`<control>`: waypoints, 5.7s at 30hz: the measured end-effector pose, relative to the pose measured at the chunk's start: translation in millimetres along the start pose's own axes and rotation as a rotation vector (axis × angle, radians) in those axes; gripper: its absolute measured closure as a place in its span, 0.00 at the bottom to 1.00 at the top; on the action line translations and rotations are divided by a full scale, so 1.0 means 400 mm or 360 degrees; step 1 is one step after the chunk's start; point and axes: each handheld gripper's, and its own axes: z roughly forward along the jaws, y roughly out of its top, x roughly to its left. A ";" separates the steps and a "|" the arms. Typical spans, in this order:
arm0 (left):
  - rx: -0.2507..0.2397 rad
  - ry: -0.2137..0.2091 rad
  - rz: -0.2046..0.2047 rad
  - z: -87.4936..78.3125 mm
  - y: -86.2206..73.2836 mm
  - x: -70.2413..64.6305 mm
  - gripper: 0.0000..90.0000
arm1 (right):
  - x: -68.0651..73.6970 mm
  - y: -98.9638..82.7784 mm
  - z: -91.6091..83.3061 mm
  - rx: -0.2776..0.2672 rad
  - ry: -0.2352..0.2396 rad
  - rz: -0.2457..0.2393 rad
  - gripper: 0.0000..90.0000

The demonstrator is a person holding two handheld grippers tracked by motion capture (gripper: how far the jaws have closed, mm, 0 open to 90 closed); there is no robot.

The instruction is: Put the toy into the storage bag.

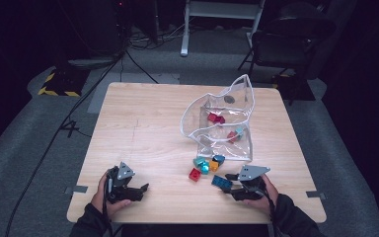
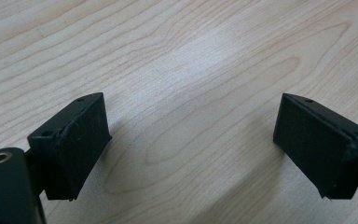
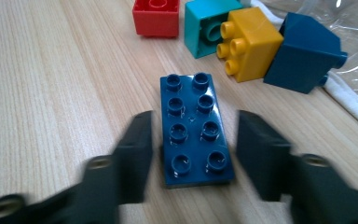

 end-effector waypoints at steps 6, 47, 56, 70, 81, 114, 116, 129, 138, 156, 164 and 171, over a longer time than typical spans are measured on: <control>0.0000 0.0000 0.0000 0.000 0.000 0.000 0.12 | 0.003 -0.003 -0.006 -0.0005 -0.0049 -0.0019 0.66; 0.0000 0.0002 0.0000 0.000 0.000 0.000 0.12 | -0.061 0.027 -0.220 -0.0379 -0.0331 0.0064 0.66; 0.0000 0.0001 0.0000 0.000 0.000 0.000 0.12 | -0.069 0.057 -0.253 -0.0431 -0.0392 0.0052 0.66; 0.0000 0.0001 0.0000 0.000 0.000 0.000 0.12 | -0.080 0.113 -0.297 -0.0507 -0.0450 0.0020 0.66; 0.0000 0.0001 0.0000 0.000 0.000 0.000 0.12 | -0.078 0.169 -0.300 -0.0534 -0.0456 -0.0036 0.66; 0.0000 0.0002 0.0000 0.000 0.000 0.000 0.12 | -0.086 0.321 -0.303 -0.0581 -0.0526 -0.0085 0.66; 0.0000 0.0001 0.0000 0.000 0.000 0.000 0.12 | -0.092 0.330 -0.302 -0.0580 -0.0525 -0.0083 0.66; 0.0000 0.0002 0.0000 0.000 0.000 0.000 0.12 | -0.144 0.402 -0.294 -0.0559 -0.0573 -0.0031 0.66; 0.0000 0.0001 0.0000 0.000 0.000 0.000 0.12 | -0.177 0.436 -0.268 -0.0515 -0.0615 0.0011 0.66; -0.0001 0.0002 0.0001 0.000 0.000 0.000 0.12 | -0.232 0.453 -0.222 -0.0413 -0.0691 0.0091 0.66; 0.0000 0.0002 0.0000 0.000 0.000 0.000 0.12 | -0.234 0.451 -0.211 -0.0391 -0.0695 0.0091 0.66; 0.0000 0.0002 0.0000 0.000 0.000 0.000 0.12 | -0.230 0.448 -0.212 -0.0405 -0.0701 0.0100 0.60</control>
